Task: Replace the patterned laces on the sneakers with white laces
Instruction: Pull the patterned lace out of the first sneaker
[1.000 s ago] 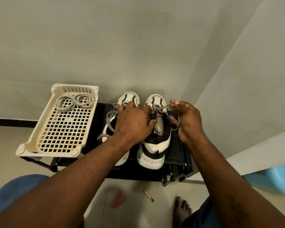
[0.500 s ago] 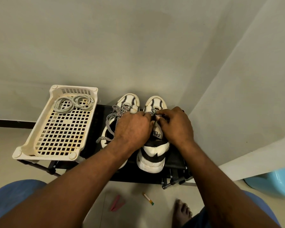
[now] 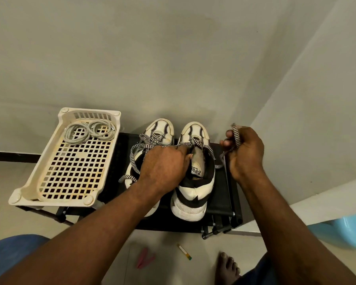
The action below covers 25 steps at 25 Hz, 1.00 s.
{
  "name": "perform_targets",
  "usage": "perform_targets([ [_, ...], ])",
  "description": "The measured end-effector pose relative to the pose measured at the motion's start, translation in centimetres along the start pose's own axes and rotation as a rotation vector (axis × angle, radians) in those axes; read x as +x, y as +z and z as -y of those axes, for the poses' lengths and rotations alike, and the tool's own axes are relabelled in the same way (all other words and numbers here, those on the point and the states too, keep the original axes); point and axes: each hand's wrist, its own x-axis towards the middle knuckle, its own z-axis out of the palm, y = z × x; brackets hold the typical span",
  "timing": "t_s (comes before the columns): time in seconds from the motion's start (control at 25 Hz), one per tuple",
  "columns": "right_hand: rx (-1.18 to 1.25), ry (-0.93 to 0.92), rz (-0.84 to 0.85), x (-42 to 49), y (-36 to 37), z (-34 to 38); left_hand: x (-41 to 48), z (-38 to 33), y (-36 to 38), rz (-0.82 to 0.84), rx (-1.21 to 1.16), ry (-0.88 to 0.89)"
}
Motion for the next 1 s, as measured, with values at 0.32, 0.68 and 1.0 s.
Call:
perform_targets([
  [0.32,-1.306,-0.571,0.012,-0.9,-0.3,-3.1,0.1,-0.3,0.2,-0.036,-0.072,-0.041],
  [0.68,-1.275,-0.349,0.134,-1.2,-1.0,-3.4,2.3,-1.1,0.1,-0.038,-0.053,0.026],
  [1.0,-0.866,-0.063,-0.036,0.2,-1.8,-4.1,3.2,-1.1,0.6,0.09,-0.008,0.064],
])
